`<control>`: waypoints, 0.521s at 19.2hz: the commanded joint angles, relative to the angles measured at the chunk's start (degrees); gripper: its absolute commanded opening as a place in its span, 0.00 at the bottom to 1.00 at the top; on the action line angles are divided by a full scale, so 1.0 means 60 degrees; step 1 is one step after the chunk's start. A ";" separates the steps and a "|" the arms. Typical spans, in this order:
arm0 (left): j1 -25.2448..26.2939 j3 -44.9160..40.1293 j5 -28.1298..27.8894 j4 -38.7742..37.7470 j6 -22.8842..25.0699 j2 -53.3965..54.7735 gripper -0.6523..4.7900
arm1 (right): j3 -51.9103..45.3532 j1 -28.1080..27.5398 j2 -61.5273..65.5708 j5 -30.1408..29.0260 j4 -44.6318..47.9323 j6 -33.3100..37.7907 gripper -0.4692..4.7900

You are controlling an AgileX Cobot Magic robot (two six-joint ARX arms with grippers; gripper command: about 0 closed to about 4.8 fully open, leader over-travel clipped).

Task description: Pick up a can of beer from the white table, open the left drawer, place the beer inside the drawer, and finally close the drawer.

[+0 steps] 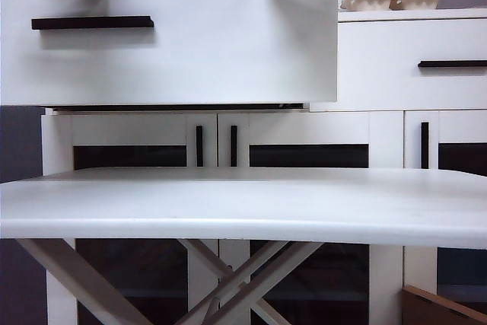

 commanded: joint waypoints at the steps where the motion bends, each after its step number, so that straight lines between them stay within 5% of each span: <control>1: 0.0025 0.0004 -0.0109 0.0849 0.0036 0.0280 0.11 | 0.0033 -0.0135 0.0219 -0.0022 0.0597 -0.0160 0.08; 10: 0.0025 0.0011 -0.0142 0.1763 0.0036 0.1002 0.11 | 0.0040 -0.0565 0.0940 -0.0073 0.1523 -0.0404 0.08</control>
